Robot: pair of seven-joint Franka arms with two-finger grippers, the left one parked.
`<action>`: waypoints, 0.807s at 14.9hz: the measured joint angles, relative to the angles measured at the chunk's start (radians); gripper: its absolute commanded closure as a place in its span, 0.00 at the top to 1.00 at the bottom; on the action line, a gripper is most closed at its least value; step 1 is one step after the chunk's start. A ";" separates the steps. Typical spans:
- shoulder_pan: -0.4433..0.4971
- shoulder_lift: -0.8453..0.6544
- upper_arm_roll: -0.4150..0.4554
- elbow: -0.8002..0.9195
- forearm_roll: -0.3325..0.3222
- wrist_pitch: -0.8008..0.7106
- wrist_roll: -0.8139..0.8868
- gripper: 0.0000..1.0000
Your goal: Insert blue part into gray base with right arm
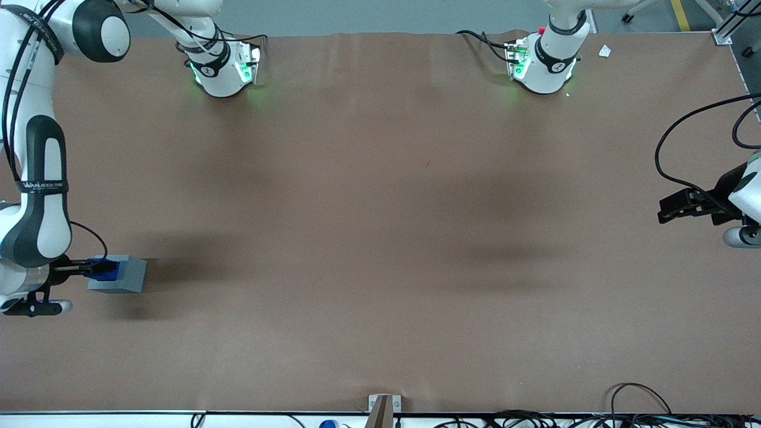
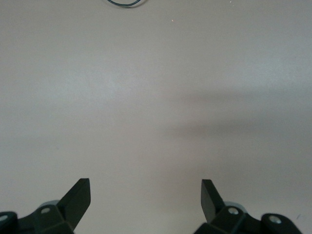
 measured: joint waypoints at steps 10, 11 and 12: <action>0.150 -0.260 0.008 0.026 0.005 -0.282 0.088 1.00; 0.175 -0.289 0.009 0.019 0.005 -0.301 0.138 1.00; 0.202 -0.318 0.010 0.007 0.005 -0.314 0.184 1.00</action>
